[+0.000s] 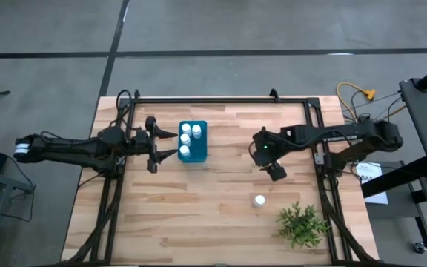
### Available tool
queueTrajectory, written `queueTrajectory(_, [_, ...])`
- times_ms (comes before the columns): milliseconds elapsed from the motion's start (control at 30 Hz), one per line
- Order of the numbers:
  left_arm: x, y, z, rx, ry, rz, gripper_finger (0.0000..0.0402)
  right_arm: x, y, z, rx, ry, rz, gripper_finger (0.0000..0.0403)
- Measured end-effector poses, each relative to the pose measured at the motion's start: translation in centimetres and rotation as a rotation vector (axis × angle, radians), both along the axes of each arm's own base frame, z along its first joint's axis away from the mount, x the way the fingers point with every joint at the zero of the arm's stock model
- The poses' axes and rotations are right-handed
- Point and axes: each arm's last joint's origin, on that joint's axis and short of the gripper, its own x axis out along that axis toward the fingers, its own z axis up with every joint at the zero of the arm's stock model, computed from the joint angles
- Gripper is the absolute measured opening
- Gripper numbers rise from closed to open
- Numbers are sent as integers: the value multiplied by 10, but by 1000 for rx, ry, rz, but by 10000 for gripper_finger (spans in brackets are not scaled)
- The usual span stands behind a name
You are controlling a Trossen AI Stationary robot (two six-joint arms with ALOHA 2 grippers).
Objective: Pick and place pill bottles into a basket
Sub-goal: Put the white medicine bottle into the blue bin
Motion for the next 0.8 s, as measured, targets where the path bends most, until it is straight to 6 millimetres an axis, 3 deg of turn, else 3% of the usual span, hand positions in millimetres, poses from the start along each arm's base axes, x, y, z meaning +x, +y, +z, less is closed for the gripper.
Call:
queueTrajectory(200, [3,0,-2,0,12,0,238,-14,0,-19,-19,19,-8,254])
queueTrajectory(800, [6,0,-4,-1,27,0,238,-31,1,-49,-16,112,-53,254])
